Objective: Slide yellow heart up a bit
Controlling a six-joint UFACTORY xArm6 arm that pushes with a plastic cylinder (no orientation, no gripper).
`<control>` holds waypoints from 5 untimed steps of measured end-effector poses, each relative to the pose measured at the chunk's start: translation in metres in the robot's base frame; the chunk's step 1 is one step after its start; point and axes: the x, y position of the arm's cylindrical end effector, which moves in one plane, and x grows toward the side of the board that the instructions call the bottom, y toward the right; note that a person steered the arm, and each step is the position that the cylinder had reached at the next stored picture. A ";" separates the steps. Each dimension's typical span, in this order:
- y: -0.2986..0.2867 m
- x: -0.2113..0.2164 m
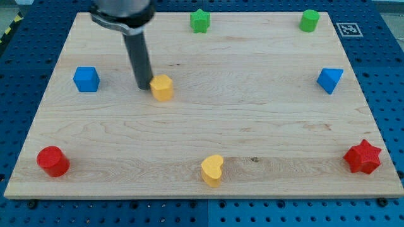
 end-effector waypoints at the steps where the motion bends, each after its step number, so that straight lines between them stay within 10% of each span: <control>1: 0.042 0.036; 5: 0.186 0.136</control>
